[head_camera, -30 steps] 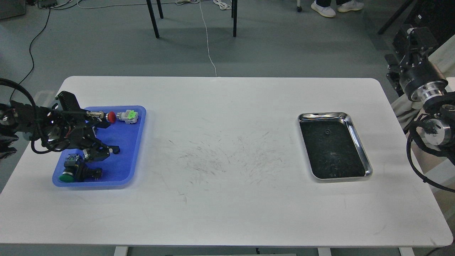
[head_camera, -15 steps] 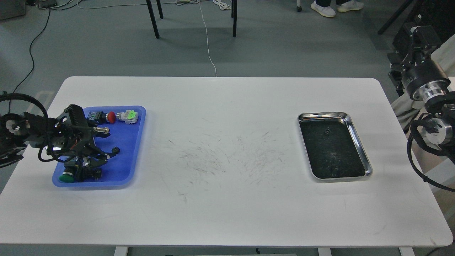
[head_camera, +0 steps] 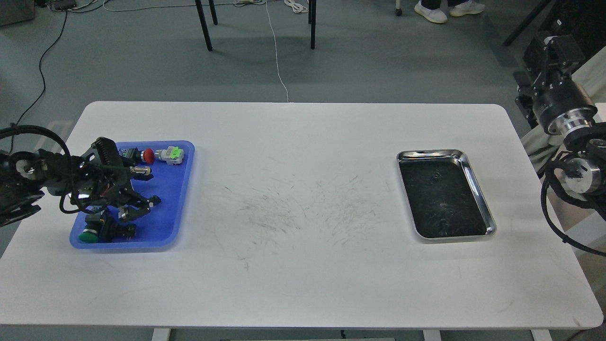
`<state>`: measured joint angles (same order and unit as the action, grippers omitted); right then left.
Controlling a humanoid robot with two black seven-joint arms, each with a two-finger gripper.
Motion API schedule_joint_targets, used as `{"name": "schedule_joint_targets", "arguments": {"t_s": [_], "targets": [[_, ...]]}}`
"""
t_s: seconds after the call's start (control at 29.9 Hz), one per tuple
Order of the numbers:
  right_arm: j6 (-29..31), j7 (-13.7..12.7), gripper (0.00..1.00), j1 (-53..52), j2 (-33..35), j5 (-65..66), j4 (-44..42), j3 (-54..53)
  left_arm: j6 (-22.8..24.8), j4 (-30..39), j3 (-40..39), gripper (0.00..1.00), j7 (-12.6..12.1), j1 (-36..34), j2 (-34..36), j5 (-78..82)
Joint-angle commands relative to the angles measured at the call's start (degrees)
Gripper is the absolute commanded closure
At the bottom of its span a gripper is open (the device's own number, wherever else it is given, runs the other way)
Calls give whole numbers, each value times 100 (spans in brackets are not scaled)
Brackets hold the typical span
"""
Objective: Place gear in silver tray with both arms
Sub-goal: 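Lower the left gripper into the blue tray toward a black gear, then close the left gripper on the black gear in the blue tray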
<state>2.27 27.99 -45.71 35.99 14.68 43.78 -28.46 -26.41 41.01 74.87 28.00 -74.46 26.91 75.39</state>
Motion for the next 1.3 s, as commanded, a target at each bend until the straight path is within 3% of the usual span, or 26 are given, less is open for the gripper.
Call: {"name": "schedule_joint_targets", "arguments": {"t_s": [0.0,0.9,1.27], "targets": [[2,1,5,36,5,0,8,-11,-4,-6,-51,38,0,55,-1,-7],[28,1,5,98,13,0,17,-2,-22,-76,-139,47,0,353,7,-217],[37,1,5,133,66,0,52,-2,-22,-445,-288,56,0,713,-19,-393]]}}
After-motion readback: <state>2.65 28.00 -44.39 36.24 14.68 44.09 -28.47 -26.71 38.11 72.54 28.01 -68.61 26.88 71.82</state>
